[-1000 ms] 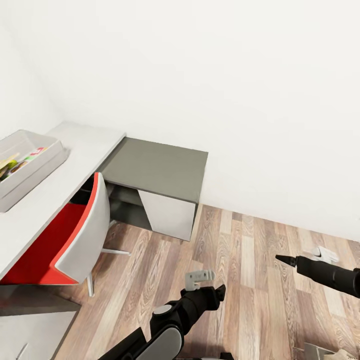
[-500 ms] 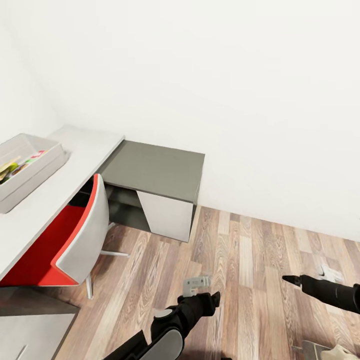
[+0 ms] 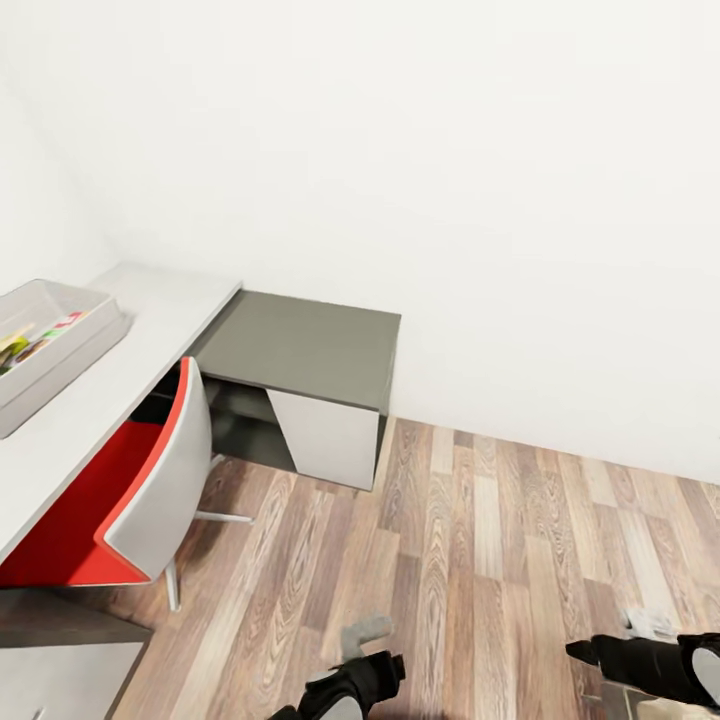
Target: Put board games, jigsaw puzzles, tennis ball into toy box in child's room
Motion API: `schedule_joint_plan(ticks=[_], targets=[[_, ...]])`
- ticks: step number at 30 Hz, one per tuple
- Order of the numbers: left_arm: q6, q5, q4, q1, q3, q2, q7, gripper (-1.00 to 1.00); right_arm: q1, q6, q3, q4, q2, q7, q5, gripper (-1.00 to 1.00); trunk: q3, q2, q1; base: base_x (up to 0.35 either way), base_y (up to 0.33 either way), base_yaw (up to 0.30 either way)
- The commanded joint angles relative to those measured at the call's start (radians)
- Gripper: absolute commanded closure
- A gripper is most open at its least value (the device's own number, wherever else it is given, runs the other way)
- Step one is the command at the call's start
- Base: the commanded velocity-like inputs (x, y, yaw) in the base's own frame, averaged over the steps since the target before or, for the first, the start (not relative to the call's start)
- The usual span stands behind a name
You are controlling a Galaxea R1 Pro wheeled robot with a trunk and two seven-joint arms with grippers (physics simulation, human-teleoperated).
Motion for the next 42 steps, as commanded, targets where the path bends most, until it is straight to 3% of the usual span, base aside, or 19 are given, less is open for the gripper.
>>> schedule_joint_plan(ticks=[1,3,4,8,9,12,13,17,27,33,38,41,42], targets=[[0.002,0.011,0.016,0.011,0.0,0.003,0.007,-1.0,0.006,-0.011,0.021,0.012,0.0,0.001,0.006,-1.0,0.0,-0.002,0.001,-0.001,0.0,-0.102],[-0.001,0.024,0.046,0.037,0.001,0.015,0.01,-1.0,0.016,-0.054,0.072,0.044,0.002,0.002,0.014,-1.0,0.003,-0.002,0.001,0.0,0.0,-0.106],[-0.001,0.024,0.046,0.037,0.001,0.015,0.01,-1.0,0.016,-0.054,0.072,0.044,0.002,0.002,0.014,-1.0,0.005,-0.002,0.001,0.0,0.0,-0.107],[-0.003,0.04,0.08,0.083,0.002,0.061,0.016,-1.0,0.024,-0.159,0.198,0.116,0.005,0.003,0.023,-1.0,0.011,-0.002,0.001,0.0,0.0,-0.112],[-0.003,0.04,0.08,0.083,0.002,0.061,0.016,-1.0,0.024,-0.159,0.198,0.116,0.005,0.003,0.023,-1.0,0.013,-0.002,0.001,0.0,0.0,-0.114],[-0.006,0.046,0.091,0.117,0.002,0.094,0.017,-1.0,0.025,-0.226,0.286,0.161,0.007,0.004,0.027,-1.0,0.018,-0.002,0.001,0.0,0.0,-0.115],[-0.006,0.046,0.091,0.117,0.002,0.094,0.017,-1.0,0.025,-0.226,0.286,0.161,0.007,0.004,0.027,-1.0,0.02,-0.002,0.001,0.0,0.0,-0.116],[-0.01,0.048,0.114,0.149,0.016,0.125,0.02,-1.0,0.025,-0.299,0.368,0.22,0.027,0.004,0.03,-1.0,0.026,-0.002,0.001,0.0,0.0,-0.117],[-0.016,0.05,0.249,0.171,0.058,0.141,0.021,-1.0,0.024,-0.376,0.422,0.309,0.095,0.005,0.041,-1.0,0.042,-0.002,0.001,0.0,0.0,-0.118],[-0.05,0.064,0.353,0.177,0.068,0.145,0.011,-1.0,0.024,-0.394,0.436,0.339,0.123,0.005,0.089,-1.0,0.052,-0.002,0.001,0.0,0.0,-0.118],[-0.069,0.112,0.414,0.18,0.072,0.148,0.004,-1.0,0.023,-0.402,0.439,0.355,0.141,0.004,0.125,-1.0,0.06,-0.002,0.001,0.0,0.0,-0.118],[-0.081,0.18,0.466,0.179,0.073,0.154,-0.003,-1.0,0.023,-0.45,0.442,0.385,0.153,0.004,0.142,-1.0,0.065,-0.002,0.001,0.0,0.0,-0.118],[-0.082,0.186,0.477,0.178,0.072,0.156,-0.004,-1.0,0.023,-0.46,0.442,0.39,0.155,0.004,0.143,-1.0,0.066,-0.002,0.001,0.0,0.0,-0.117]])
